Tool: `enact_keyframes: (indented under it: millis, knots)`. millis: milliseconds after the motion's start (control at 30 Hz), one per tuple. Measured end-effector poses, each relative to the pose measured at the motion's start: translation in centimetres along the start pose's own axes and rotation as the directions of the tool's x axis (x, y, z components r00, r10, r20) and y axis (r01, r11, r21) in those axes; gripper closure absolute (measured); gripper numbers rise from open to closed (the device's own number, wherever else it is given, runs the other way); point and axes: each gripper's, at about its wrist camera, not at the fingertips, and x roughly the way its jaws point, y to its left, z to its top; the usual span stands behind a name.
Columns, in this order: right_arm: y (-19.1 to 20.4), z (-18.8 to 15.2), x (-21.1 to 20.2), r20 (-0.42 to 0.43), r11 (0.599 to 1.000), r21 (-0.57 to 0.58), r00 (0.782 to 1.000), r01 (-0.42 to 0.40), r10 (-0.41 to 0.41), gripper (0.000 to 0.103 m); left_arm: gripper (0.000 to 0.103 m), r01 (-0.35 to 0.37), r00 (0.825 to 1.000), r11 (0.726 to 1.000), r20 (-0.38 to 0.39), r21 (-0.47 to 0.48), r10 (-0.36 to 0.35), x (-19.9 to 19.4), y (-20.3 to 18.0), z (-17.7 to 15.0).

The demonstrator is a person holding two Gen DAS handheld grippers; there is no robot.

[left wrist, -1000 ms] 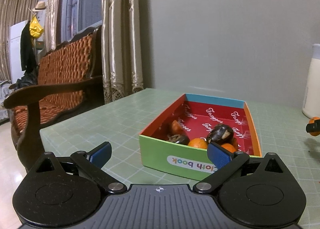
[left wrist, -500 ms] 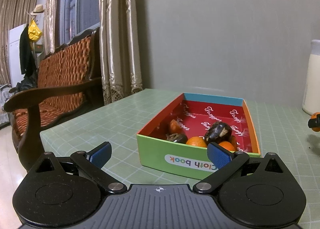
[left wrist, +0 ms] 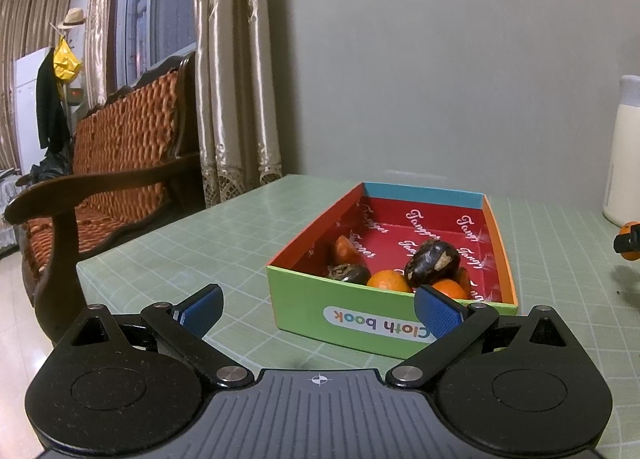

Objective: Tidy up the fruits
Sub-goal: 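Carry the orange with the right gripper into the red box and release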

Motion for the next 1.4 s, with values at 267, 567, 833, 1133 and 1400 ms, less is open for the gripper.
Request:
enact_keyframes:
  millis: [267, 567, 833, 1133, 1400]
  knots:
    - [0.0, 0.0, 0.0, -0.004, 1.0, -0.005, 1.0, -0.003, 0.003, 0.063, 0.002, -0.008, 1.0, 1.0, 0.001, -0.008, 0.008, 0.0, 0.1, 0.0]
    - [0.9, 0.1, -0.1, 0.004, 0.999, -0.027, 1.0, -0.024, 0.024, 0.064, 0.002, -0.036, 0.999, 0.998, 0.004, -0.043, 0.036, 0.0, 0.9, 0.0]
    - [1.4, 0.2, -0.2, 0.004, 0.998, -0.037, 0.999, -0.042, 0.042, 0.063, 0.002, -0.043, 0.999, 0.998, 0.002, -0.046, 0.043, 0.0, 1.3, -0.1]
    - [4.3, 1.2, -1.0, 0.023, 0.991, -0.076, 0.993, -0.11, 0.113, 0.064, 0.001, -0.057, 0.998, 0.996, 0.001, -0.07, 0.057, -0.1, 2.8, -0.1]
    - [11.3, 2.2, -0.5, 0.005, 0.958, -0.153, 0.969, -0.244, 0.248, 0.063, 0.0, -0.095, 0.995, 0.988, -0.015, -0.118, 0.094, 0.2, 5.8, -0.2]
